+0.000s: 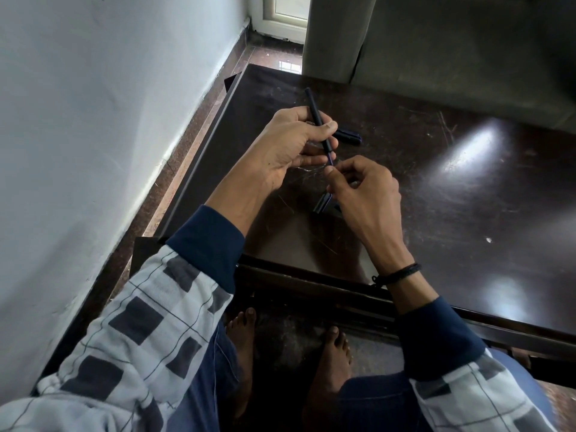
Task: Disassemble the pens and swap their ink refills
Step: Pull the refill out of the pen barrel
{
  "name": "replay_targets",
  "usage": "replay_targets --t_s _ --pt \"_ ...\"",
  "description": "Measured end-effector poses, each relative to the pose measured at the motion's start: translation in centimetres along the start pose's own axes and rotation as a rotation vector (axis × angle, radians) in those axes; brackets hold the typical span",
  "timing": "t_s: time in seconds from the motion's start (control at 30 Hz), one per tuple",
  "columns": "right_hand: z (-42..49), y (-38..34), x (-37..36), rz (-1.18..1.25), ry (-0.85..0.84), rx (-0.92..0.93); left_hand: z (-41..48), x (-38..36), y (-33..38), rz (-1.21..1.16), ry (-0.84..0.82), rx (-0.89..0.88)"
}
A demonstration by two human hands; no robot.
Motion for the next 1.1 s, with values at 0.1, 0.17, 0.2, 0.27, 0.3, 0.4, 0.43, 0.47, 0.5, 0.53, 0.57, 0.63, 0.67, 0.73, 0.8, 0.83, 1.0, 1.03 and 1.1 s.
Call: replay_targets --t_s 0.1,0.17,0.2,0.27,0.3,0.4,0.43,0.47,0.5,0.53,0.57,0.63,0.67,0.73,0.8,0.83,1.0,1.03,1.1 --pt "0.04 0.00 0.02 0.005 -0.005 -0.002 -0.07 -0.02 0.13 -0.009 -0.001 0.000" --pt "0.05 -0.01 0.02 0.007 -0.006 -0.001 -0.09 -0.01 0.17 -0.006 -0.001 -0.002" --pt "0.05 -0.01 0.01 0.006 -0.005 -0.001 -0.07 -0.01 0.15 -0.005 -0.001 -0.002" --pt "0.06 -0.02 0.01 0.002 -0.003 0.000 -0.04 0.01 0.10 -0.003 0.000 0.000" --pt "0.06 -0.03 0.00 0.001 -0.004 0.002 -0.03 0.03 0.09 -0.003 -0.002 0.001" --pt "0.04 -0.03 -0.06 0.002 -0.009 0.000 0.03 0.07 0.01 -0.006 -0.008 0.000" --pt "0.03 -0.03 -0.07 0.003 -0.010 -0.002 0.03 0.08 0.01 -0.007 -0.008 0.001" --pt "0.02 -0.03 -0.07 0.004 -0.011 -0.005 0.03 0.08 -0.01 -0.008 -0.009 0.002" --pt "0.02 -0.04 -0.07 0.003 -0.012 -0.006 0.04 0.06 -0.02 -0.010 -0.010 0.003" --pt "0.02 -0.06 -0.08 0.003 -0.013 -0.006 0.05 0.06 -0.04 -0.011 -0.010 0.003" --pt "0.02 -0.09 -0.09 0.005 -0.016 -0.005 0.06 0.08 -0.03 -0.010 -0.010 0.003" --pt "0.01 -0.11 -0.11 0.009 -0.022 -0.004 0.08 0.08 -0.04 -0.007 -0.009 0.002" --pt "0.01 -0.12 -0.11 0.010 -0.023 -0.003 0.09 0.09 -0.04 -0.006 -0.008 0.002" --pt "-0.02 -0.12 -0.10 0.009 -0.023 -0.001 0.07 0.09 -0.06 -0.007 -0.008 0.003" --pt "-0.03 -0.09 -0.06 0.011 -0.019 0.000 0.06 0.07 -0.08 -0.007 -0.007 0.003" --pt "-0.04 -0.11 -0.06 0.011 -0.018 0.002 0.06 0.09 -0.09 -0.006 -0.005 0.002" --pt "0.03 -0.07 -0.15 0.009 -0.015 0.009 0.07 0.05 -0.07 -0.005 -0.006 0.001" --pt "0.04 -0.05 -0.17 0.015 -0.015 0.007 0.06 0.03 -0.06 -0.006 -0.007 0.001" --pt "0.04 -0.01 -0.16 0.018 -0.011 0.003 0.04 0.00 -0.02 -0.011 -0.007 0.003"
Point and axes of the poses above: each hand's wrist, its own z-axis towards the middle knuckle, its own x-axis out of the back of the hand, y = z × x, the point moved 5 cm from there along z, towards the middle knuckle, and after that the axes turned 1 degree about y, right-handed, at the moved point
